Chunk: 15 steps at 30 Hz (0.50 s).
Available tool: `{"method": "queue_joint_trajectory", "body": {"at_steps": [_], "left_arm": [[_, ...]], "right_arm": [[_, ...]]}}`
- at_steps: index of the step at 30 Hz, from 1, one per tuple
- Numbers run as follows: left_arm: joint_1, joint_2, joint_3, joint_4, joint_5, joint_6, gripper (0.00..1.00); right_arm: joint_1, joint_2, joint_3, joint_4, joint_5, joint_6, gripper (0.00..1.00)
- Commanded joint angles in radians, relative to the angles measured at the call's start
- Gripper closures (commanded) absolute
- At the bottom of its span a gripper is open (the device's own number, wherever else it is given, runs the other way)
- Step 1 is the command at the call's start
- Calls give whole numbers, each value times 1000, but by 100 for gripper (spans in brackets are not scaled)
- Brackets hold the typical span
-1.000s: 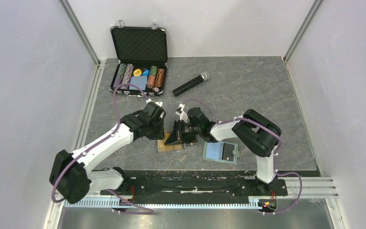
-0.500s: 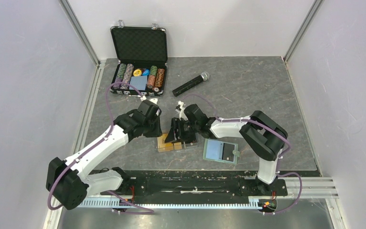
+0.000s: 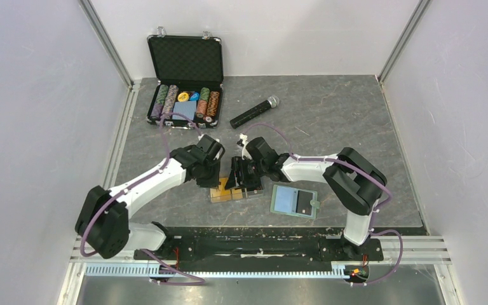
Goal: Put the credit cards into the card holder
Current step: Pick up the credit card from the storage box.
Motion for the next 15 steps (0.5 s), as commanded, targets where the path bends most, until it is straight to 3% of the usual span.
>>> {"method": "queue_joint_trajectory", "body": {"at_steps": [1, 8, 15], "left_arm": [[-15, 68, -17, 46, 12, 54, 97], [-20, 179, -39, 66, -17, 60, 98], [-23, 196, -74, 79, -12, 55, 98]], "right_arm": [[-6, 44, 22, -10, -2, 19, 49], [-5, 70, 39, -33, 8, 25, 56], [-7, 101, 66, -127, 53, 4, 61]]}}
